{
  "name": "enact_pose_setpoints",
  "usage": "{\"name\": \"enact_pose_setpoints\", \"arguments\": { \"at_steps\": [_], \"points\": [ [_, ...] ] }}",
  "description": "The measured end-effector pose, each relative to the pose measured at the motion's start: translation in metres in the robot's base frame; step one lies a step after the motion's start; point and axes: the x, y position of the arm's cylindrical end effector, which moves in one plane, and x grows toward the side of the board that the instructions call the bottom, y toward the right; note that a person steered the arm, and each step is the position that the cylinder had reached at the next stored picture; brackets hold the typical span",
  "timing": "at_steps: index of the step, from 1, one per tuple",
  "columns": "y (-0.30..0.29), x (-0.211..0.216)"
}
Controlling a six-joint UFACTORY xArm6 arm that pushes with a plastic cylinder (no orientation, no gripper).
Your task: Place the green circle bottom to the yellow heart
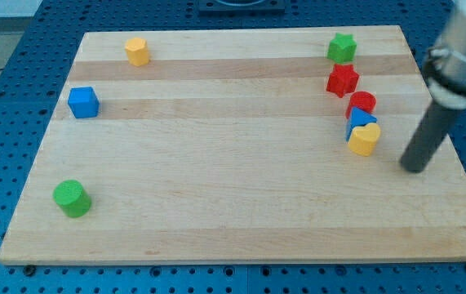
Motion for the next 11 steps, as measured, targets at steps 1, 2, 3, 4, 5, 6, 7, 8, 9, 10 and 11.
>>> {"name": "enact_pose_setpoints", "arguments": {
  "at_steps": [1,2,3,4,5,6,7,8,9,10,11],
  "points": [
    [-0.013,-0.048],
    [-0.019,-0.074],
    [-0.036,-0.079],
    [-0.053,-0.079],
    [-0.047,-0.080],
    [0.026,-0.002],
    [-0.039,0.121],
    [-0.203,0.119],
    [-0.306,0.064],
    [-0.328,0.044],
    [-0.447,0.019]
  ]
}}
